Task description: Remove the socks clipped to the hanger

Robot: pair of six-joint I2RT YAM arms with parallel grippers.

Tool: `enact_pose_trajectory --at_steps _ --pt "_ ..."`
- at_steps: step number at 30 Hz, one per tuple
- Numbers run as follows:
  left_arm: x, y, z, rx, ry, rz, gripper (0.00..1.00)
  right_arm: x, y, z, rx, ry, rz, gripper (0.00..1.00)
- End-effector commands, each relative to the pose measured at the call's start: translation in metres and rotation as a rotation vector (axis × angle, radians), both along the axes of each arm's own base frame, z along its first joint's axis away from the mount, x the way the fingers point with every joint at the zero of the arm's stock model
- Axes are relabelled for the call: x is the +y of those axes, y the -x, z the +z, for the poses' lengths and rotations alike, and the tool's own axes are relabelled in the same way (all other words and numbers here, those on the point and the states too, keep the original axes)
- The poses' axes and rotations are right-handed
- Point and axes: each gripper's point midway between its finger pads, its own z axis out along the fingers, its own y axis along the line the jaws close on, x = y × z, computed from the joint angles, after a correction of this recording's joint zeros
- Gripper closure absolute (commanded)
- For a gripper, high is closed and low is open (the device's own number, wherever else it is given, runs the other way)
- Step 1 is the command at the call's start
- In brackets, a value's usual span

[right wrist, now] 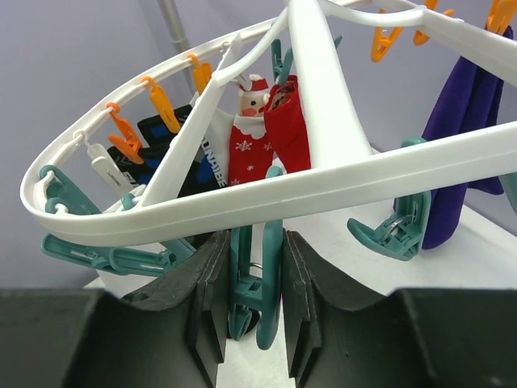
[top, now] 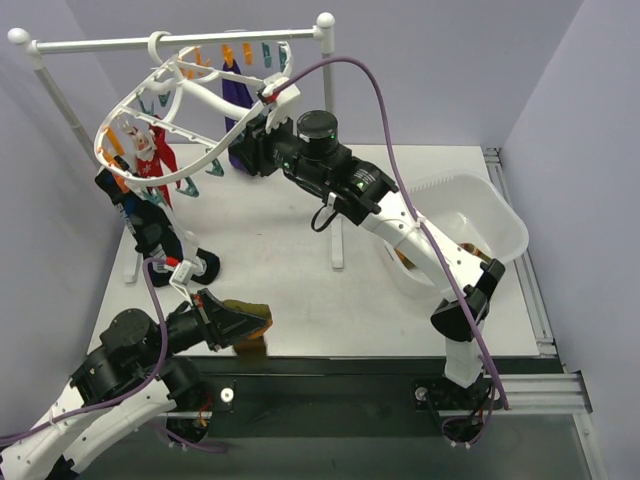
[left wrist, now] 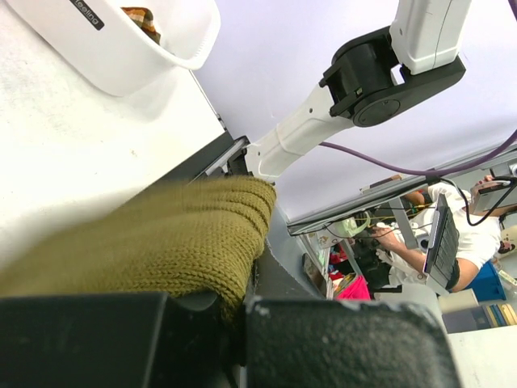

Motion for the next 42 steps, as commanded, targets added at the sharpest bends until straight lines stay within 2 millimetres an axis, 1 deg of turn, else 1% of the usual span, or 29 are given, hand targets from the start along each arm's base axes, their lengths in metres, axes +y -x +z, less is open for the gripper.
enact_pose_trajectory --at_steps 1,2,3,4,6,7,8,10,12,13,15,16,17,18,19,20,22,24,25,26,27,28,29,30,32,33,36,40,42 --pt "0.001 0.002 0.013 -0.028 0.04 -0.002 1.0 -0.009 -0.003 0.016 0.014 -0.052 -0.019 0.75" --pt "0.001 0.002 0.013 -0.029 0.04 -0.002 1.0 -0.013 0.001 0.016 0.036 -0.063 -0.024 0.64" --pt "0.001 0.001 0.013 -0.03 0.036 -0.002 1.0 -0.015 0.001 0.0 0.065 -0.037 -0.027 0.56" --pt "0.001 0.002 0.013 -0.03 0.034 -0.004 1.0 -0.021 0.007 0.002 0.072 -0.04 -0.025 0.39" --pt "0.001 0.001 0.014 -0.033 0.031 -0.004 1.0 -0.028 0.013 -0.01 0.115 -0.023 -0.034 0.29" --pt "0.001 0.001 0.014 -0.034 0.029 -0.001 1.0 -0.035 0.018 -0.023 0.145 -0.003 -0.039 0.2" --pt "0.001 0.001 0.014 -0.033 0.026 -0.002 1.0 -0.039 0.022 -0.028 0.162 0.004 -0.039 0.18" --pt "0.001 0.0 0.013 -0.032 0.019 0.001 1.0 -0.049 0.036 -0.049 0.218 0.033 -0.027 0.12" --pt "0.001 0.0 0.014 -0.034 0.015 0.001 1.0 -0.058 0.048 -0.067 0.267 0.054 -0.021 0.11" --pt "0.001 0.0 0.013 -0.033 0.01 0.006 1.0 -0.068 0.057 -0.083 0.293 0.078 -0.023 0.1" --pt "0.001 -0.001 0.014 -0.037 0.004 0.007 1.0 -0.077 0.069 -0.095 0.317 0.092 -0.014 0.09" --pt "0.001 -0.002 0.014 -0.037 0.001 0.009 1.0 -0.087 0.08 -0.091 0.319 0.078 -0.009 0.09" --pt "0.0 -0.003 0.014 -0.035 -0.004 0.009 1.0 -0.093 0.087 -0.111 0.351 0.106 -0.008 0.09" --pt "-0.001 -0.003 0.014 -0.034 -0.006 0.009 1.0 -0.098 0.093 -0.12 0.37 0.114 -0.005 0.09" --pt "-0.001 -0.003 0.016 -0.035 -0.003 0.009 1.0 -0.107 0.103 -0.115 0.376 0.092 0.006 0.1" --pt "-0.002 -0.004 0.015 -0.035 -0.008 0.009 1.0 -0.111 0.112 -0.14 0.418 0.125 0.012 0.12" --pt "-0.003 -0.005 0.018 -0.039 -0.009 0.009 1.0 -0.116 0.13 -0.144 0.425 0.128 0.064 0.17" --pt "-0.004 -0.007 0.019 -0.042 -0.015 0.01 1.0 -0.119 0.146 -0.166 0.45 0.174 0.099 0.2" --pt "-0.004 -0.006 0.022 -0.046 -0.012 0.007 1.0 -0.121 0.153 -0.168 0.449 0.173 0.119 0.2" --pt "-0.007 -0.007 0.02 -0.043 -0.023 0.003 1.0 -0.117 0.164 -0.165 0.457 0.144 0.172 0.2" --pt "-0.007 -0.007 0.022 -0.046 -0.024 0.003 1.0 -0.118 0.171 -0.183 0.483 0.15 0.193 0.19" --pt "-0.007 -0.007 0.025 -0.051 -0.02 0.001 1.0 -0.118 0.179 -0.18 0.475 0.121 0.226 0.18" --pt "-0.009 -0.007 0.026 -0.05 -0.021 -0.005 1.0 -0.109 0.185 -0.165 0.433 0.048 0.3 0.17" --pt "-0.01 -0.007 0.027 -0.051 -0.018 -0.009 1.0 -0.106 0.197 -0.177 0.442 0.057 0.346 0.16" --pt "-0.012 -0.007 0.03 -0.05 -0.007 -0.017 1.0 -0.097 0.214 -0.168 0.376 0.027 0.439 0.13" --pt "-0.014 -0.005 0.031 -0.046 -0.005 -0.029 1.0 -0.091 0.226 -0.172 0.345 0.049 0.478 0.11" --pt "-0.016 -0.004 0.034 -0.035 0.011 -0.043 1.0 -0.079 0.235 -0.18 0.302 0.078 0.515 0.1" --pt "-0.016 -0.002 0.04 -0.031 0.04 -0.048 1.0 -0.068 0.233 -0.181 0.25 0.019 0.526 0.09" --pt "-0.016 -0.001 0.043 -0.035 0.049 -0.053 1.0 -0.063 0.231 -0.182 0.275 -0.001 0.53 0.08"
